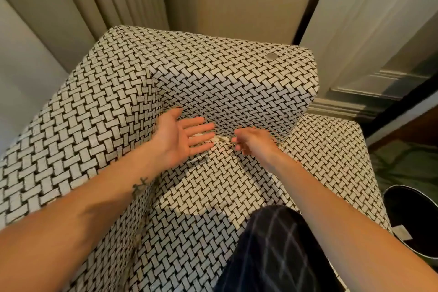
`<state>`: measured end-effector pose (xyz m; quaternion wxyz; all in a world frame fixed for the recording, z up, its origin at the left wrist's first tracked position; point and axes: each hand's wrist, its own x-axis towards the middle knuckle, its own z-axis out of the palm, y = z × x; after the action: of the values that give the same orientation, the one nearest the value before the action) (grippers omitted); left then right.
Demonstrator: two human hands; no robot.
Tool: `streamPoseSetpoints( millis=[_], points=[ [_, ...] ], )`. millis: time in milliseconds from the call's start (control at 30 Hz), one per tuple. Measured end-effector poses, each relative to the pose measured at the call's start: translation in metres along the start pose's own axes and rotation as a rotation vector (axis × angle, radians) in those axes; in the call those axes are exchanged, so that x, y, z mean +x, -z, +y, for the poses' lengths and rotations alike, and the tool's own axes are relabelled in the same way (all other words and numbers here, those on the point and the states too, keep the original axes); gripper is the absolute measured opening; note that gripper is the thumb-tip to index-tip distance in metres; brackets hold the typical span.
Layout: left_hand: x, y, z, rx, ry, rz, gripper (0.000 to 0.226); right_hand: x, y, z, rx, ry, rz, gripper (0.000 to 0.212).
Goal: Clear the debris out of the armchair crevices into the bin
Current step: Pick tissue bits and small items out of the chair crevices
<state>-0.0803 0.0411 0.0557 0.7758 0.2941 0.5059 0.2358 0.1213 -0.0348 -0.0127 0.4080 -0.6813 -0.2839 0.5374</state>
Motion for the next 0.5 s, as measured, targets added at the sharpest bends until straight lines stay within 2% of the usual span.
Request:
streamPoseSetpoints(
  millis=[200, 400, 500],
  points=[
    [0.01, -0.002, 0.0, -0.041, -0.053, 0.075, 0.062, 0.026, -0.017, 0.011, -0.065, -0.171, -0.08, 0.019],
    [0.015, -0.005, -0.005, -0.073, -0.044, 0.069, 0.063, 0.032, -0.032, 0.012, -0.062, -0.218, -0.074, 0.018],
    [0.017, -0.004, -0.006, -0.091, -0.059, 0.07, 0.063, 0.039, -0.034, 0.015, -0.05, -0.239, -0.057, 0.025]
  ],
)
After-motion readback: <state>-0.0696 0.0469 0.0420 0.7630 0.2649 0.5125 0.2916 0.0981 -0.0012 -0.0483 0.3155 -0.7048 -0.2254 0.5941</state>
